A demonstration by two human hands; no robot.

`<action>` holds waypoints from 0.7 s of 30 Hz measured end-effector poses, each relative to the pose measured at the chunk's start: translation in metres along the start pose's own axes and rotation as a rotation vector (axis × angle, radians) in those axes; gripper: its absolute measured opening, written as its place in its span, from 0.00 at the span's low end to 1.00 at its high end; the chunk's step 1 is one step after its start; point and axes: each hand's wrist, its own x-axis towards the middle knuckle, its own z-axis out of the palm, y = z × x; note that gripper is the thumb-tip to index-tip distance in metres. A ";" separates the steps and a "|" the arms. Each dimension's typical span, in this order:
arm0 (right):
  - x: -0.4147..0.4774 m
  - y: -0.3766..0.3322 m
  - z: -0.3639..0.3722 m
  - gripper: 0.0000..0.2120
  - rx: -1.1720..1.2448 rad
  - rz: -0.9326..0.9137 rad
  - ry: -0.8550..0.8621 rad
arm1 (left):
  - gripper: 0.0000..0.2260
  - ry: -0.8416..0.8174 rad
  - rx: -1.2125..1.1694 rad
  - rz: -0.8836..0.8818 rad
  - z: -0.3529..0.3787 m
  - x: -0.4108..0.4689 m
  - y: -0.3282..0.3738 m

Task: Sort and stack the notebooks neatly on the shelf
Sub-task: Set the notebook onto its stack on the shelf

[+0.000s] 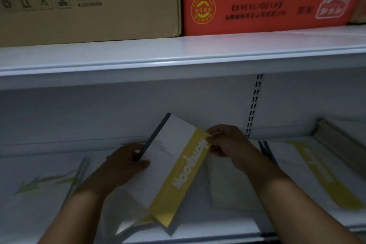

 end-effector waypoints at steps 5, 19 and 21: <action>-0.015 0.024 -0.071 0.17 -0.015 0.001 0.270 | 0.08 -0.109 -0.440 0.034 0.081 0.018 0.059; -0.040 0.108 -0.225 0.19 -0.962 0.245 0.385 | 0.15 -0.145 0.445 0.505 0.265 0.016 0.168; -0.037 0.115 -0.226 0.18 -1.058 0.262 0.387 | 0.16 -0.123 0.426 0.503 0.256 0.018 0.162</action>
